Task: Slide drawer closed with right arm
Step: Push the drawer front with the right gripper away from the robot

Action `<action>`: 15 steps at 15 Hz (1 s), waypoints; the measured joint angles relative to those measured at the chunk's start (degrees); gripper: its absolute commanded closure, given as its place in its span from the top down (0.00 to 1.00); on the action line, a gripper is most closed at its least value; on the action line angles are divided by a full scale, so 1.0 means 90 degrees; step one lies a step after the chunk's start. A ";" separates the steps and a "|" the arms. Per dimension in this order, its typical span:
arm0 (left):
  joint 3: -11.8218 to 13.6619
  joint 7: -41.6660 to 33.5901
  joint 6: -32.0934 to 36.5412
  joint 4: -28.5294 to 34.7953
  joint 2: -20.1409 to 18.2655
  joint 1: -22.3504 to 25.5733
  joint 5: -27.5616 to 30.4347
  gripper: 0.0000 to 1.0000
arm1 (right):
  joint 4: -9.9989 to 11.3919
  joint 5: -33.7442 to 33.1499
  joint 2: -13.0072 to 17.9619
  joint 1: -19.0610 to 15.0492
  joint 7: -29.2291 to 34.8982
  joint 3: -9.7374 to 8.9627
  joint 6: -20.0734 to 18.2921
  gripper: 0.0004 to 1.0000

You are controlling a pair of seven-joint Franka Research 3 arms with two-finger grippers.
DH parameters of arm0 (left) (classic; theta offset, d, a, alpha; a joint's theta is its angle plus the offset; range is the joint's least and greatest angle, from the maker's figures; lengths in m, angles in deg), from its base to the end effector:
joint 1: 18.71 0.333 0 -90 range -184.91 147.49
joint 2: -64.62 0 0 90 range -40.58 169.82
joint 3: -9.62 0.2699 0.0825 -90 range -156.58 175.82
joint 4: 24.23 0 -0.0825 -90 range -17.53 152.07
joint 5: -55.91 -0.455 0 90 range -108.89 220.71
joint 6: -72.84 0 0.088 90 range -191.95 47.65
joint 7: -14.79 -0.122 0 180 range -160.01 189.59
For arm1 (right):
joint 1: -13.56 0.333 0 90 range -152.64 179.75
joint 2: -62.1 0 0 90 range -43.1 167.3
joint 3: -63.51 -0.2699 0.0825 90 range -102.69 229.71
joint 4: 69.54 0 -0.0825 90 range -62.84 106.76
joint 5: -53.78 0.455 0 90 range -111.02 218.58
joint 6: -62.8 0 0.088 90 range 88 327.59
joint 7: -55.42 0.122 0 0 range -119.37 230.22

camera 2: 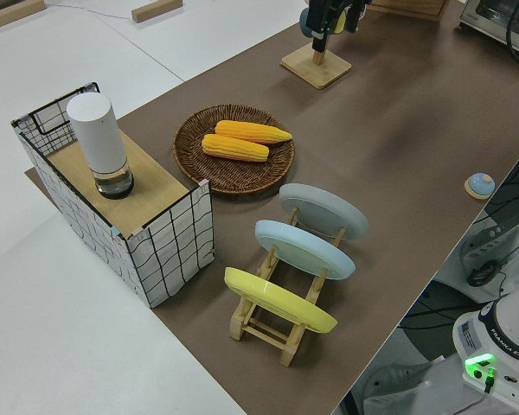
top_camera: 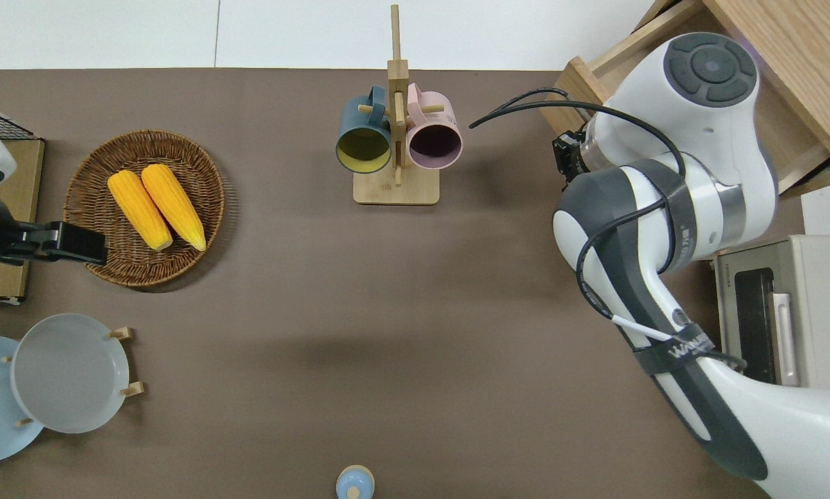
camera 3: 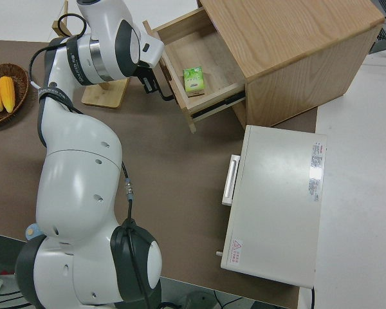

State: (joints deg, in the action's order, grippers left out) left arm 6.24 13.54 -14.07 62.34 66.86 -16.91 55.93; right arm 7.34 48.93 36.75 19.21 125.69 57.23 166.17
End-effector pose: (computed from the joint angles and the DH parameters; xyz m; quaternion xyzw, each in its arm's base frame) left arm 0.6298 -0.0169 0.5666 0.9996 -0.0247 -0.0165 0.0013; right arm 0.7304 0.1343 0.4072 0.8748 -0.4840 0.0202 0.0061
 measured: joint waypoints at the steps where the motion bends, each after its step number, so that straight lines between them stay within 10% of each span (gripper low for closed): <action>1: 0.0000 0.0000 0.0000 0.0000 0.0000 0.0000 0.0000 0.99 | -0.0021 0.0000 -0.0020 -0.0060 -0.0062 0.0001 0.0007 0.00; 15: 0.0000 0.0000 0.0000 0.0000 0.0000 0.0000 0.0000 0.99 | -0.0241 0.0001 -0.0071 -0.0952 -0.1561 -0.0006 0.0019 0.00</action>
State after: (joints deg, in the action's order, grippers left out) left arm 6.25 13.54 -14.07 62.34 66.86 -16.91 55.93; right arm 5.17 48.94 36.11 10.64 111.64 57.17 166.34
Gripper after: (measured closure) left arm 0.004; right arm 0.991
